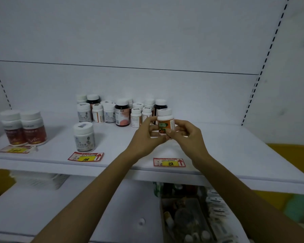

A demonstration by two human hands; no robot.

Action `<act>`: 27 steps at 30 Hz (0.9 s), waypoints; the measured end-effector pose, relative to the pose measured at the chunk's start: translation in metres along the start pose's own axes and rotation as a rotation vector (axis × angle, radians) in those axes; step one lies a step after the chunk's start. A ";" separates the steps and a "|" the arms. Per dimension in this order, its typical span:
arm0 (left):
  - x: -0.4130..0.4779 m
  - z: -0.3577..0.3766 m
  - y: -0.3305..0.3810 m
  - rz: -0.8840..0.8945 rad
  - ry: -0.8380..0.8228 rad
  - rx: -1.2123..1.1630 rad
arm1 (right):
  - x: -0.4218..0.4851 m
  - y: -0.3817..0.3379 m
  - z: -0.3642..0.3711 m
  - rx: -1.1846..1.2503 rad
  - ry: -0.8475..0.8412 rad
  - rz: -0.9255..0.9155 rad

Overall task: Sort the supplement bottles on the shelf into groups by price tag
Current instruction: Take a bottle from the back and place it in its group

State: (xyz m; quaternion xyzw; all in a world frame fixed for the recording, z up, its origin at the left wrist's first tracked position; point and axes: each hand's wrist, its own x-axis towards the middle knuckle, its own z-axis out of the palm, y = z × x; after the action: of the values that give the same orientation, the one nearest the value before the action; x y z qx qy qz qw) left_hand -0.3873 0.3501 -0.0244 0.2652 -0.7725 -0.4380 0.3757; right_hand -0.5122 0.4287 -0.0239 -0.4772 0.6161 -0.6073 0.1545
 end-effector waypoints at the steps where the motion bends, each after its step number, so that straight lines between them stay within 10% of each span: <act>1: -0.002 0.002 0.000 0.000 -0.015 -0.019 | -0.002 0.002 -0.002 -0.011 0.007 0.000; 27: -0.020 0.002 -0.056 0.020 0.043 0.322 | -0.011 0.051 0.007 -0.185 -0.259 -0.048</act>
State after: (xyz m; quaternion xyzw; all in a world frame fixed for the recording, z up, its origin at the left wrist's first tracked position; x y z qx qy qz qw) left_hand -0.3727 0.3392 -0.0808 0.3236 -0.8270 -0.2991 0.3492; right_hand -0.5217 0.4236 -0.0752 -0.5783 0.6328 -0.4849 0.1732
